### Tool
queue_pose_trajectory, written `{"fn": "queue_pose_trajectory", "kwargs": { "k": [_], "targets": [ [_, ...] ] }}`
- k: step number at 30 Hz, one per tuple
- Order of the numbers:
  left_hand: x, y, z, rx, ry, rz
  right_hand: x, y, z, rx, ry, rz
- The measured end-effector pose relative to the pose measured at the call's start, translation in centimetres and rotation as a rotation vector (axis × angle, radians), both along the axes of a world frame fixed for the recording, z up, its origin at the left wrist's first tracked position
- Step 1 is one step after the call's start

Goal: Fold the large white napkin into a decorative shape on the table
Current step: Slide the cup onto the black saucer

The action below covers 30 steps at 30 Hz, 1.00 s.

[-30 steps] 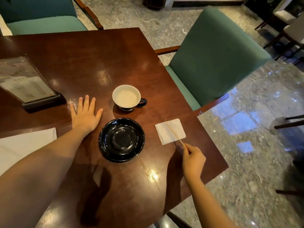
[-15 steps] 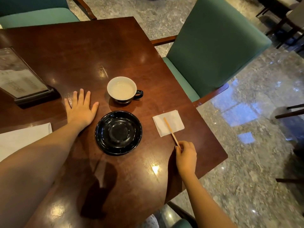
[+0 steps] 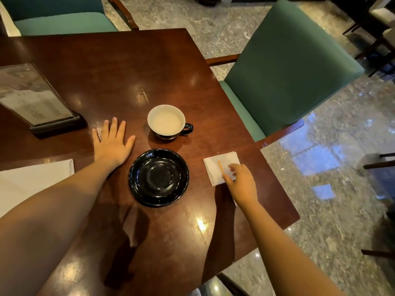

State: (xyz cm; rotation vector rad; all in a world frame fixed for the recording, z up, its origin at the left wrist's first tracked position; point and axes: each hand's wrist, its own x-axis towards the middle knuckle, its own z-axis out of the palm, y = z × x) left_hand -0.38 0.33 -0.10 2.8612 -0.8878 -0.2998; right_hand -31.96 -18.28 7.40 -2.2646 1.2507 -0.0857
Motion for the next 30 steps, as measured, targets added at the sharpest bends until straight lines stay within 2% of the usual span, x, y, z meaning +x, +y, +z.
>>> {"fn": "queue_pose_trajectory", "kwargs": {
  "k": [8, 13, 30],
  "targets": [
    [-0.1, -0.1, 0.1, -0.007, 0.007, 0.012, 8.7, -3.7, 2.8, 0.023, 0.087, 0.256],
    [-0.2, -0.1, 0.1, -0.015, 0.003, 0.022, 12.8, -4.2, 3.3, 0.034, 0.094, 0.344],
    [-0.3, 0.3, -1.1, -0.053, -0.118, 0.012, 15.9, -5.1, 0.9, 0.303, -0.124, 0.379]
  ]
}}
